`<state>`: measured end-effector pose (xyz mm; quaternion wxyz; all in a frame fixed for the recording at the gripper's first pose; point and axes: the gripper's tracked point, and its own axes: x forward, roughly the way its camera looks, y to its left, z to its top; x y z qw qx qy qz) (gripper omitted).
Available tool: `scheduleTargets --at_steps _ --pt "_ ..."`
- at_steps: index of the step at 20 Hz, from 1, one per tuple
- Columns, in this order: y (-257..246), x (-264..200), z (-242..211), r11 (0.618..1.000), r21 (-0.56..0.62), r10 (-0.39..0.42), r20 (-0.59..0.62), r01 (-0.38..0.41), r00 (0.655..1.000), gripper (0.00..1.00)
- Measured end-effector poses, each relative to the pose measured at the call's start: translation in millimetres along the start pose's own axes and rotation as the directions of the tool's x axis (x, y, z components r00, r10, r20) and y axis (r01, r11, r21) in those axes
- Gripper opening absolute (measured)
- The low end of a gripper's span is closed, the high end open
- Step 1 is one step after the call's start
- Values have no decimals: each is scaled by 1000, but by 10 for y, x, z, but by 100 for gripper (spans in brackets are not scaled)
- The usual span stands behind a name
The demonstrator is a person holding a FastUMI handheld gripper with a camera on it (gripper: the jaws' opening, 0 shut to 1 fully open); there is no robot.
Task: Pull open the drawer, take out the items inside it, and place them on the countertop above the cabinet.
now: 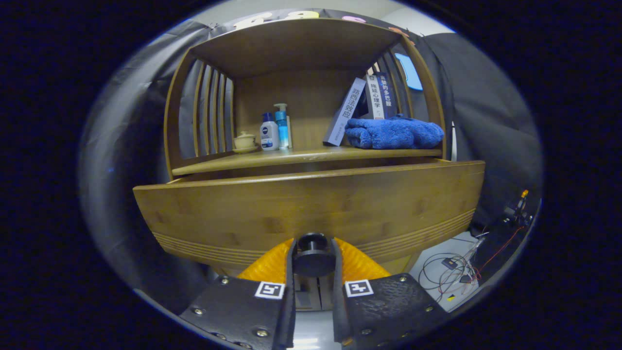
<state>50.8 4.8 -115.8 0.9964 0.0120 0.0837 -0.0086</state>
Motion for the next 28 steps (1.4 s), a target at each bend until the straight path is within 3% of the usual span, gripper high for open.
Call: scheduleTargets --at_steps 11,12,20,25,28 --pt "-167 -719 -194 1000 -9 -18 34 18 999 31" --pt "-182 -728 -202 1000 -3 -28 45 28 999 24" --pt "-162 -749 -276 1000 -15 -10 -21 10 1000 26" --pt "-153 -1080 -136 999 -35 -27 -48 25 998 100" --pt "-80 -1213 104 995 -96 -14 -35 11 999 100"
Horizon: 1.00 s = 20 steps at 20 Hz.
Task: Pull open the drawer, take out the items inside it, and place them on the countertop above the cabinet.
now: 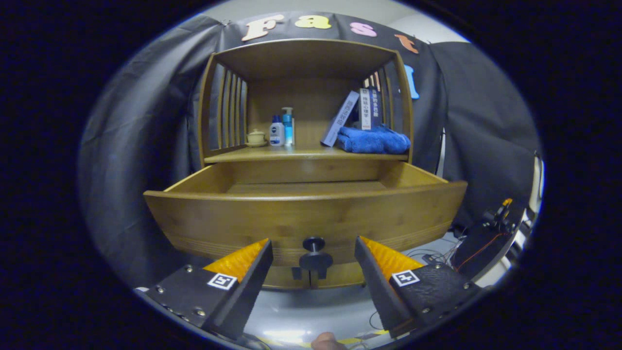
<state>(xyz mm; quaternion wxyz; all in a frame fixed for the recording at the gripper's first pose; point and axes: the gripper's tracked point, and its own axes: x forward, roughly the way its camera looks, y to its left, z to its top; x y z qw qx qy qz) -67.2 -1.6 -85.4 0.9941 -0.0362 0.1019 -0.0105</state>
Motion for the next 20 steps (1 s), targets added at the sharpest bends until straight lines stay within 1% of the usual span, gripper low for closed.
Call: scheduleTargets --at_steps 2,4,7,9,10,13,14,17,18,19,20 --pt "37 -45 224 1000 -25 7 8 -7 1000 100" --pt "69 -74 456 1000 4 17 2 -17 1000 100" --pt "-16 52 815 997 77 7 -25 -5 1000 100" --pt "-107 241 1029 996 88 -4 -32 6 999 100" --pt "-130 343 1025 996 85 -3 -65 9 998 100" --pt "-84 642 1055 997 75 48 -149 -37 988 100" --pt "-71 729 1028 996 74 62 -194 -48 979 100" --pt "-84 1011 851 998 39 58 -332 -48 942 100" --pt "-59 1105 782 998 31 65 -373 -58 926 100" --pt "-62 1189 687 998 25 57 -421 -51 905 100" --pt "-21 1217 592 998 31 66 -467 -58 882 100"
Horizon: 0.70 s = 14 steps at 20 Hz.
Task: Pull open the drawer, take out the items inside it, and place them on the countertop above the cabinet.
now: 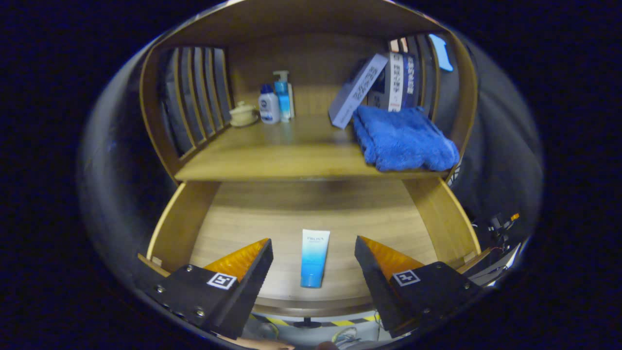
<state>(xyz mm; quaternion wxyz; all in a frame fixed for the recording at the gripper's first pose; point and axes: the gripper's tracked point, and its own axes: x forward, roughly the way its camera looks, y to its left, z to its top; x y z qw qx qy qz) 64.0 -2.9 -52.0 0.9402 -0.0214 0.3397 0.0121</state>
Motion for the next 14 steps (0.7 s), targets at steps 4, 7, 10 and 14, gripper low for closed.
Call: scheduleTargets --at_steps 4,7,10,14 --pt "-62 355 -251 1000 11 -17 -152 19 988 100" --pt "-93 535 -259 996 75 -29 -196 44 980 100" --pt "-116 681 -276 993 82 -57 -245 79 968 100" --pt "3 761 -380 989 127 -32 -329 78 944 93"
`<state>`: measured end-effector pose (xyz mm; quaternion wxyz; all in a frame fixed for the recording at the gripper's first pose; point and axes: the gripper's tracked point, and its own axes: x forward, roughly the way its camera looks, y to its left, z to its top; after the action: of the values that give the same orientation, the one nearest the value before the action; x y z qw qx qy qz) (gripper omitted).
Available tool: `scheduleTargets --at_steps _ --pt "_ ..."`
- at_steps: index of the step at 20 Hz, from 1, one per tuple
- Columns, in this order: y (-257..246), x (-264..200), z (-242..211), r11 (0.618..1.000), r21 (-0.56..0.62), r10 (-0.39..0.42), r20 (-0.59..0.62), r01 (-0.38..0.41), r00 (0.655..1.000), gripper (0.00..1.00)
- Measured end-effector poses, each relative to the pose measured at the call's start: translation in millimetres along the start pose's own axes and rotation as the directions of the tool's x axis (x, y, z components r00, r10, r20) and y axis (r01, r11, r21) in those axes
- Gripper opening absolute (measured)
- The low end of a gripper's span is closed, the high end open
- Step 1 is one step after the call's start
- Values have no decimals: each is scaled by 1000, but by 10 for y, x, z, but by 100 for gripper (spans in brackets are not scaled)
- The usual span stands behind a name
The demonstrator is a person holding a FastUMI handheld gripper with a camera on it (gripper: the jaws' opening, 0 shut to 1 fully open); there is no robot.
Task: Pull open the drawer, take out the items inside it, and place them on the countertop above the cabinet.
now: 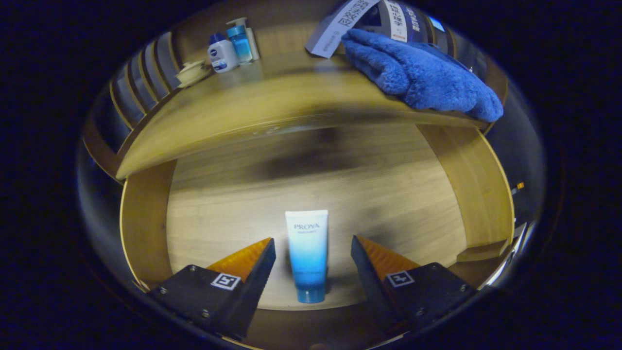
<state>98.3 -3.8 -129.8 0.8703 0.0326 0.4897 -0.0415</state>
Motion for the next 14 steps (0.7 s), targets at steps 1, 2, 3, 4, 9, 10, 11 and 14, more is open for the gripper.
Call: scheduleTargets --at_steps 1,2,3,4,9,10,11,14 --pt "3 44 -45 1000 5 -5 -26 5 1000 94" --pt "-13 87 -108 1000 -8 -14 -56 14 998 93" --pt "-9 128 -163 1000 -15 -10 -94 9 996 82" --pt "-56 151 -156 1000 -21 -21 -101 19 995 70" --pt "69 -61 -153 997 -26 73 -43 -74 996 43" --pt "88 -135 -156 996 -22 86 -30 -87 996 43" --pt "112 -223 -128 995 -14 102 -12 -102 995 43" --pt "178 -516 -29 989 -11 147 47 -147 988 43"
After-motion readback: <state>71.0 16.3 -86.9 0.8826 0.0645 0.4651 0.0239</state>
